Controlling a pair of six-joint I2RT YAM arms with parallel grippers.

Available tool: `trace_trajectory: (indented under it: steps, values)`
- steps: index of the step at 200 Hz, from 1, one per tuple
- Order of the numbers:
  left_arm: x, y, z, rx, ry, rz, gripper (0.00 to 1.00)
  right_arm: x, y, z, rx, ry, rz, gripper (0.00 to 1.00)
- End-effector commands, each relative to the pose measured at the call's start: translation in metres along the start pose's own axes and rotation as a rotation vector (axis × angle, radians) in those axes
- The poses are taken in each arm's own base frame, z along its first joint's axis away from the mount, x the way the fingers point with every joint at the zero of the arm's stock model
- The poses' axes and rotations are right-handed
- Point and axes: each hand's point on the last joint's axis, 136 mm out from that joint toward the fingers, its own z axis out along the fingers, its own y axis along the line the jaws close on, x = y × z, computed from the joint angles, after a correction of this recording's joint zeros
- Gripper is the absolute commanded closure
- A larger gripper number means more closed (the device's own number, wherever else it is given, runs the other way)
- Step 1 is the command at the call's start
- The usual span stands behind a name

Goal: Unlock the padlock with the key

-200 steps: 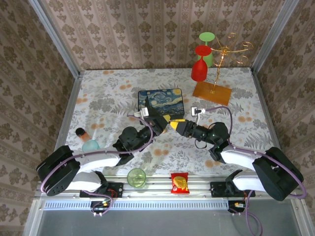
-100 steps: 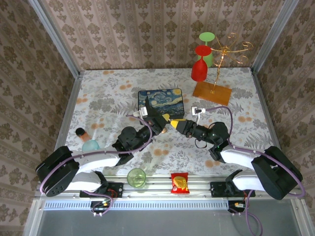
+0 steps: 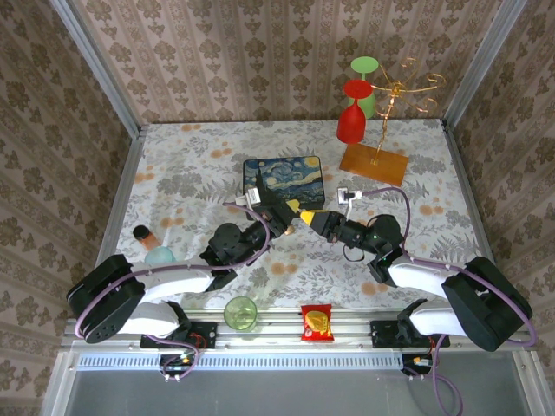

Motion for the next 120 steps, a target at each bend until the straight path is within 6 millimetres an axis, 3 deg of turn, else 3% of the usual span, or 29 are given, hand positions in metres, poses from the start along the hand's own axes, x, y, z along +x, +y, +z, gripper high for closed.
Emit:
trace_trajectory:
  steps: [1,17,31,49,59,61,79,120]
  values:
    - [0.002,0.002,0.0,-0.013,0.017,0.003,1.0,-0.008,0.011,0.001,-0.041,-0.029,-0.05,1.0]
    - [0.003,0.003,0.0,-0.018,0.026,0.005,0.97,-0.008,0.011,0.001,-0.038,-0.03,-0.051,1.0]
    - [0.002,0.003,-0.001,-0.017,0.022,0.018,0.6,-0.008,0.01,0.0,-0.033,-0.03,-0.049,1.0]
    - [-0.004,0.003,-0.006,-0.04,0.003,0.069,0.36,-0.006,-0.005,-0.001,0.026,-0.026,-0.019,1.0]
    - [-0.01,0.005,-0.012,-0.084,-0.008,0.116,0.04,-0.002,-0.02,-0.003,0.09,-0.023,0.006,1.0]
    - [-0.009,0.006,-0.013,-0.093,-0.004,0.127,0.01,-0.002,-0.024,-0.004,0.106,-0.024,0.011,1.0]
    - [-0.017,0.016,-0.025,-0.206,-0.007,0.22,0.0,0.009,-0.053,-0.013,0.237,-0.014,0.037,1.0]
    - [-0.026,0.078,-0.055,-0.401,0.033,0.265,0.02,0.023,-0.09,-0.038,0.419,-0.026,0.071,1.0]
